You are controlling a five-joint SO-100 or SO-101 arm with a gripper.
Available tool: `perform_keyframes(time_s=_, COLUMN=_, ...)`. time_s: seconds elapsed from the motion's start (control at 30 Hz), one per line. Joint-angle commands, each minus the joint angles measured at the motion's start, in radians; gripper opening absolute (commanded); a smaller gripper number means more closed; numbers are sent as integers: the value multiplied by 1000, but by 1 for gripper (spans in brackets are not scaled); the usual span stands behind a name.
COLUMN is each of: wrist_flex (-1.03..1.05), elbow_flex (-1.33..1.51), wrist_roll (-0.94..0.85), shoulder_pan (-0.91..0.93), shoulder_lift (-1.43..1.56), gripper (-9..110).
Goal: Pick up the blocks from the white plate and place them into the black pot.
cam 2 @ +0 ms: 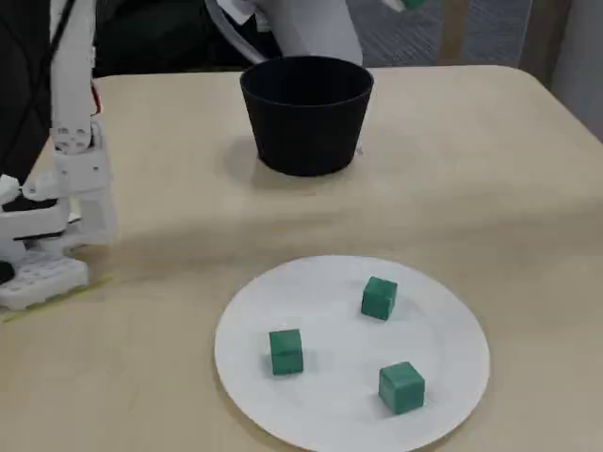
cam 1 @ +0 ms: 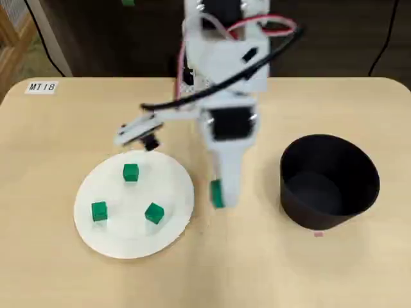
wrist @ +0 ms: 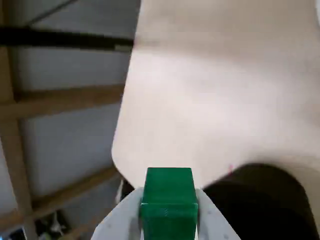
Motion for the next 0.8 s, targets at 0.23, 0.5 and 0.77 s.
perform_keyframes(time_s=0.23, wrist_flex=-526, elbow_flex=997, wrist_roll=95, shoulder_pan=-390, shoulder_lift=511, gripper=-2)
perform_keyframes(time_s=0.5, wrist_flex=-657, elbow_flex=1077, wrist_roll=69, shoulder_pan=-356, shoulder_lift=397, gripper=-2)
perform_keyframes(time_s=0.77, wrist_flex=-666, elbow_flex=1069, wrist_roll=46, shoulder_pan=-314, shoulder_lift=333, gripper=21)
